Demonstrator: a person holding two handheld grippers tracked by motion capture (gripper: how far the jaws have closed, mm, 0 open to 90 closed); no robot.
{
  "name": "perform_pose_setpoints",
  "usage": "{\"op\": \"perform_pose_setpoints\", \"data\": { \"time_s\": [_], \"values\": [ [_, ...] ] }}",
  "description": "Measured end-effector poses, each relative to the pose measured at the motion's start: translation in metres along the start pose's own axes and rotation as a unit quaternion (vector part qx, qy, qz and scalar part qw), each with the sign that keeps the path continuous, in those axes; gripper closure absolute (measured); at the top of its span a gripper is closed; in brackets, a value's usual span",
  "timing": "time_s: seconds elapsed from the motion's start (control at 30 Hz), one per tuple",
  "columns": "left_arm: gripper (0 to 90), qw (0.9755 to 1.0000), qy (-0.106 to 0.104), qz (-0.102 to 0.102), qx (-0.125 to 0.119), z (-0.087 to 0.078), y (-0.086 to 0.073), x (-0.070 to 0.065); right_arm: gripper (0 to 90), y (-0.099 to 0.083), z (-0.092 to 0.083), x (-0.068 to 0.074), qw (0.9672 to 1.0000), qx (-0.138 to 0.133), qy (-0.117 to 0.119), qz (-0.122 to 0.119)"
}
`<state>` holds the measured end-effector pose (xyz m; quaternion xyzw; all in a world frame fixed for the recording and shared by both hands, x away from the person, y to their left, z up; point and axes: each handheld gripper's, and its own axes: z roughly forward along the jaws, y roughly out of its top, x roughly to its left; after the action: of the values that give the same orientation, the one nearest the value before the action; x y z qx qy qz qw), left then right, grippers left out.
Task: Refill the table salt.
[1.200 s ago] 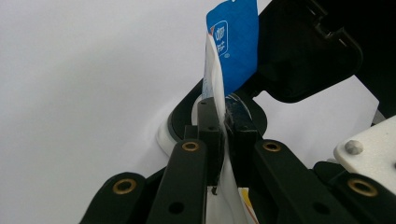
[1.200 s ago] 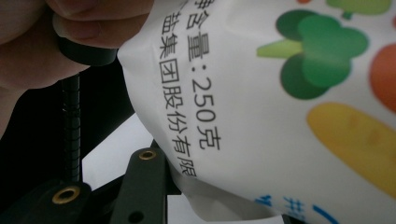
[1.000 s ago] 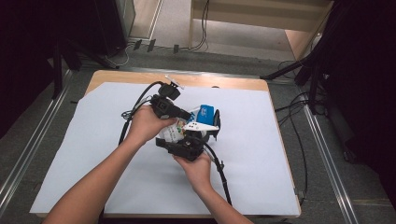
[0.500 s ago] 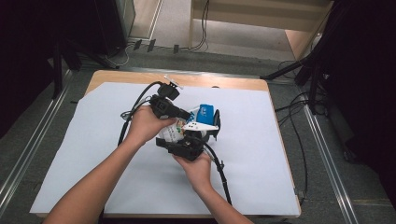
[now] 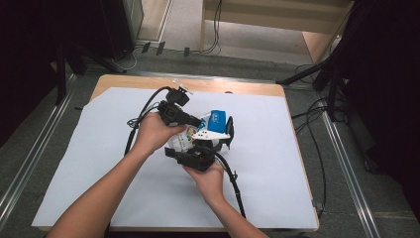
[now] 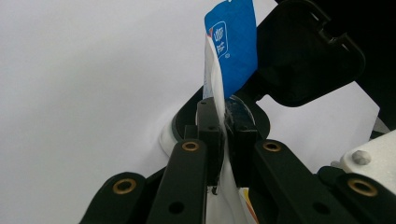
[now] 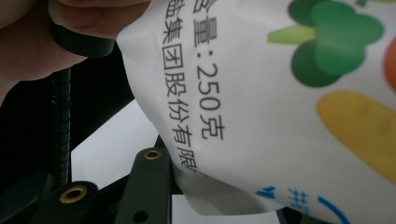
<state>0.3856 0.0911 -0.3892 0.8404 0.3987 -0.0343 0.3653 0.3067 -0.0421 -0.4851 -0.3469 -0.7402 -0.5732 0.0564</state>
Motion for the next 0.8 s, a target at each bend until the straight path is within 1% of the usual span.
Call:
{"op": "perform_pose_setpoints", "data": {
  "time_s": [0.1,0.17,0.27,0.57,0.8],
  "values": [
    [87.3,1.0,-0.001,0.0,-0.001,0.0,-0.0002,-0.0001,68.7,-0.0001,0.0,-0.0003,1.0,0.0,0.001,0.002],
    [87.2,1.0,-0.003,-0.002,-0.004,0.0,-0.0006,0.0,69.1,0.0002,-0.0004,-0.0007,1.0,-0.001,0.005,0.006],
    [86.9,1.0,-0.003,0.001,-0.004,-0.0003,-0.0009,0.0002,69.4,0.0003,-0.0006,-0.0006,0.9999,-0.004,0.007,0.006],
    [85.4,0.9999,-0.01,-0.001,-0.004,-0.0002,-0.0022,-0.0001,69.5,0.0003,-0.0007,-0.0006,0.9997,-0.008,0.017,0.013],
    [87.5,1.0,-0.006,0.0,-0.005,0.0,-0.0018,-0.0009,68.9,0.0006,-0.0011,-0.0001,0.9997,-0.01,0.017,0.012]
  ]
}}
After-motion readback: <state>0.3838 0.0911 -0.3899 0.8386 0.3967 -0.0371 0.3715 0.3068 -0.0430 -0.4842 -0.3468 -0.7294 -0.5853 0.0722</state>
